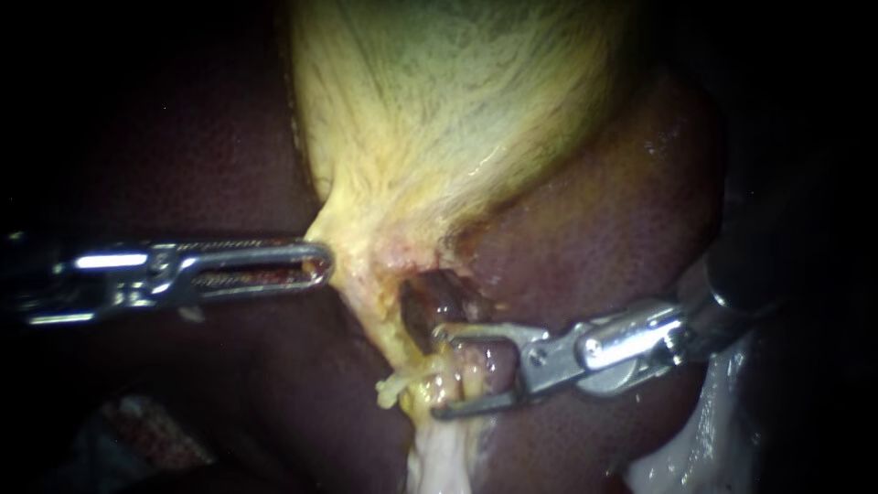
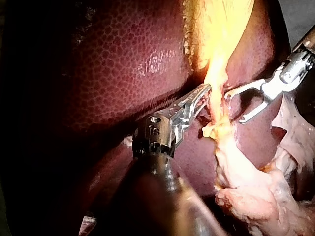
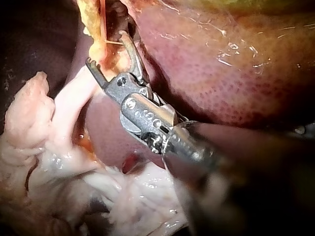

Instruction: Going back first clip left tube

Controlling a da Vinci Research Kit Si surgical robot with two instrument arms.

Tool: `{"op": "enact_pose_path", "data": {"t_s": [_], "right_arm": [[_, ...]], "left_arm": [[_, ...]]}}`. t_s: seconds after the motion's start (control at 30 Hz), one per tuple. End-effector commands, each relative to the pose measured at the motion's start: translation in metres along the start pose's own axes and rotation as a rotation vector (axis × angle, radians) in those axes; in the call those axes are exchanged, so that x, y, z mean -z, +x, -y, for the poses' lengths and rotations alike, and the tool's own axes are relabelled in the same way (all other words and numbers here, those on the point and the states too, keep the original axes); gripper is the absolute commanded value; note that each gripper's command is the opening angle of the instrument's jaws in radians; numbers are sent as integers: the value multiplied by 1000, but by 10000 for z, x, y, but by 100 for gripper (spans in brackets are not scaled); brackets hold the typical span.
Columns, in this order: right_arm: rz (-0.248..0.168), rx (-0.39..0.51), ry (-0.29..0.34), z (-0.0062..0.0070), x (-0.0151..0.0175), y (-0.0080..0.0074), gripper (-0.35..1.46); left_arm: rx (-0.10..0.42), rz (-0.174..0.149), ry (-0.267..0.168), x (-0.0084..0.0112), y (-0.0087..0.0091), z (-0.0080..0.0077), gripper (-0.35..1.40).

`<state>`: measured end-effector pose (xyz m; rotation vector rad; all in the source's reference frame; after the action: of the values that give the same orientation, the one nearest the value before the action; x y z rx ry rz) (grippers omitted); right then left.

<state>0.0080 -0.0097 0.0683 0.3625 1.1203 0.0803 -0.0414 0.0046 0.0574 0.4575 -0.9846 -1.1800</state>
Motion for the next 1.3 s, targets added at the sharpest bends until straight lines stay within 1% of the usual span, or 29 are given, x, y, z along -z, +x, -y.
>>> {"op": "enact_pose_path", "data": {"t_s": [0.03,0.17,0.37,0.57,0.67,0.83,0.93,1.07,1.17,1.3], "right_arm": [[2,3,-4,-1,7,2,60],[9,47,-24,-6,32,11,60],[18,104,-44,-11,55,23,60],[17,120,-39,-10,65,25,60],[17,120,-39,-9,66,25,60],[17,120,-39,-8,66,25,60],[17,120,-39,-8,66,26,60],[17,126,-39,-8,66,26,60],[17,126,-39,-8,66,26,60],[18,132,-39,-8,66,26,60]], "left_arm": [[-1,0,0,-1,1,0,-11],[-4,2,-2,-6,6,-3,-11],[-9,6,-6,-15,15,-8,-11],[-13,11,-7,-25,21,-17,-11],[-15,14,-10,-37,24,-24,-11],[-22,-1,-10,-63,33,-34,-11],[-33,-14,-7,-78,40,-33,-11],[-39,-29,5,-99,50,-26,-11],[-37,-36,7,-103,55,-21,-11],[-37,-37,9,-104,56,-16,-11]]}}
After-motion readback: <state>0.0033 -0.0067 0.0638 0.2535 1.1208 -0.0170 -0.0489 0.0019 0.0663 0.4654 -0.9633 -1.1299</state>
